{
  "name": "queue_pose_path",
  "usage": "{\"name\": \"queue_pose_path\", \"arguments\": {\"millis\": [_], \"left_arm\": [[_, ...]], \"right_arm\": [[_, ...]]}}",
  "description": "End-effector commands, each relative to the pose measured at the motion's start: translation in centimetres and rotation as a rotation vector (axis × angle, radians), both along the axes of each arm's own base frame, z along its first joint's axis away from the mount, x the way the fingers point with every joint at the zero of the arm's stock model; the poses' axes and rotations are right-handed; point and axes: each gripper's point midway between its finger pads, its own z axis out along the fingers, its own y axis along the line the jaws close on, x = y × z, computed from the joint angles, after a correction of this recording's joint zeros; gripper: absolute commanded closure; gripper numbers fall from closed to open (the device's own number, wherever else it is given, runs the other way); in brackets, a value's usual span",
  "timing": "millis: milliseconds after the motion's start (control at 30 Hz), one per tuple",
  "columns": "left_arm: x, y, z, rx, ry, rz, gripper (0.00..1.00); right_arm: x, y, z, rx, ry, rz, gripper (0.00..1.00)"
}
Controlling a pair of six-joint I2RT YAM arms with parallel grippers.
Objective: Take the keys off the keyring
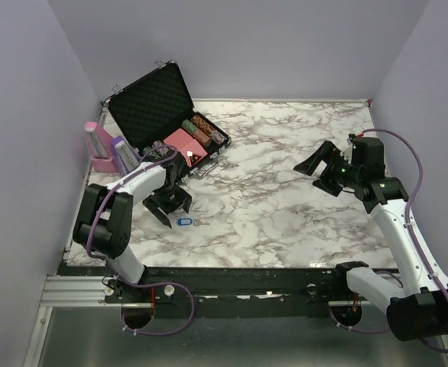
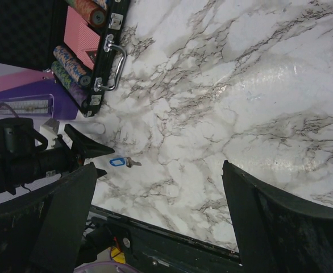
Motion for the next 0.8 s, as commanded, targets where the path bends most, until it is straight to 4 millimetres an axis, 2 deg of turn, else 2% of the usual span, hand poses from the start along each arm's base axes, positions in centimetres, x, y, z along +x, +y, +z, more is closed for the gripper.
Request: {"name": "queue_pose_path", "arguments": {"millis": [0, 200, 367, 600, 767], "left_arm": [[0.3, 0.2, -0.3, 0.051, 0.041, 0.014, 0.19], [0.0, 0.3, -0.8, 0.069, 0.058, 0.023, 0.27], [-0.8, 0.0, -1.5, 0.063, 0.088, 0.024, 0.28], [-0.8, -0.5, -2.1, 0.055, 0.108, 0.013, 0.28], [-0.7, -0.8, -2.4, 0.045, 0.113, 0.003, 0.39]], "right_arm": [[-0.8, 0.0, 0.0, -0.037, -0.003, 0.021, 0.02], [-0.8, 0.1, 0.1, -0.08, -0.019, 0.037, 0.02], [-0.7, 0.3, -0.1, -0.102, -0.024, 0.046, 0.02], [-0.6, 0.7, -0.1, -0.106, -0.029, 0.064, 0.02], [-0.6, 0.6, -0.2, -0.111, -0.029, 0.064, 0.02]]}}
